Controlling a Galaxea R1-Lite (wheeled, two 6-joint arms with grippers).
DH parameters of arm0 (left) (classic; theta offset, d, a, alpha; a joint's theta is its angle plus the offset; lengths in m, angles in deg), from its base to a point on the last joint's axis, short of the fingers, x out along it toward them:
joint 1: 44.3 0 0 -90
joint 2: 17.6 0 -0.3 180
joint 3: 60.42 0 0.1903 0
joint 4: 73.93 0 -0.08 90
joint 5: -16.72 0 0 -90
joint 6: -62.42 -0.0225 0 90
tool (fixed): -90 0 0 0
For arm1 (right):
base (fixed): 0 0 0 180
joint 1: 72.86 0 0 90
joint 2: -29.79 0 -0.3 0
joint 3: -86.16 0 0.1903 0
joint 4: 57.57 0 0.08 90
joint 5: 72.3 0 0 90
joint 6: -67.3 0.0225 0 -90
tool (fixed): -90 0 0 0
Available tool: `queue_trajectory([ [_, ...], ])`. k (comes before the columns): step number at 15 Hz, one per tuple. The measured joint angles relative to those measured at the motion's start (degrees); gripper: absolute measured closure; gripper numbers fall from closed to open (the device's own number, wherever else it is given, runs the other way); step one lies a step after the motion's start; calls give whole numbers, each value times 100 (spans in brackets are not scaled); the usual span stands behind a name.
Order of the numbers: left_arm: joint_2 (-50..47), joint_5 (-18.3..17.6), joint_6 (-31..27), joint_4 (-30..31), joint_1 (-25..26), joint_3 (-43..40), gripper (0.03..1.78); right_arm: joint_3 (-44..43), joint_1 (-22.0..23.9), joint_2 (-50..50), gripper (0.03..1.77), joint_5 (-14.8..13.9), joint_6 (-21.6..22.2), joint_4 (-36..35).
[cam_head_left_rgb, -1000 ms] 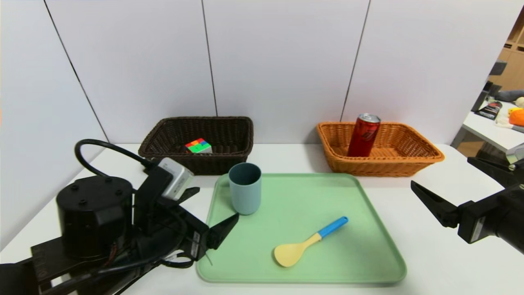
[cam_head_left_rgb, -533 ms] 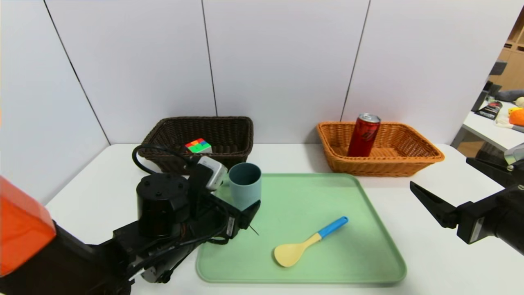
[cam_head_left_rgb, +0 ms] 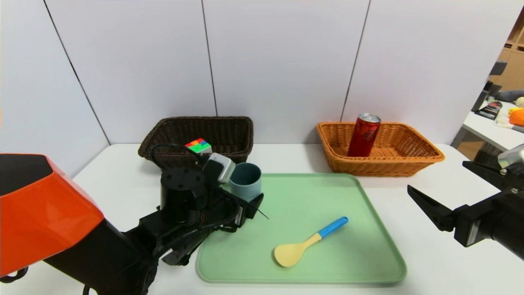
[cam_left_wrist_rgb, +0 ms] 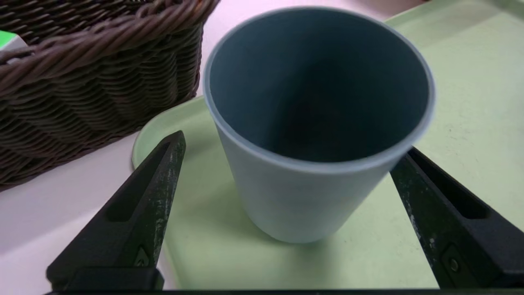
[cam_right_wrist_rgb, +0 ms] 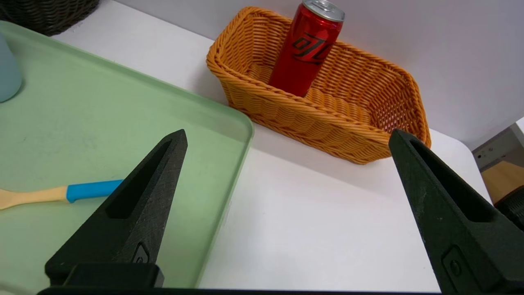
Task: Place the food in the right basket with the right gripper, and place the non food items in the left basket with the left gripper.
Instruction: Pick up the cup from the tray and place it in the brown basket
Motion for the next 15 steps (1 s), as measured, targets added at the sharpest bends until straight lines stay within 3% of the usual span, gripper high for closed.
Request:
queue_trajectory([
  [6,234,-7,-60,-61,105,405,12,62,0,24,11,-1,-2,-10],
  [9,271,-2,-69,-35,99,435,59,73,0,48,11,0,-2,-10],
  [15,59,72,-62,-39,-28,234,67,62,-9,152,11,2,-5,-24],
])
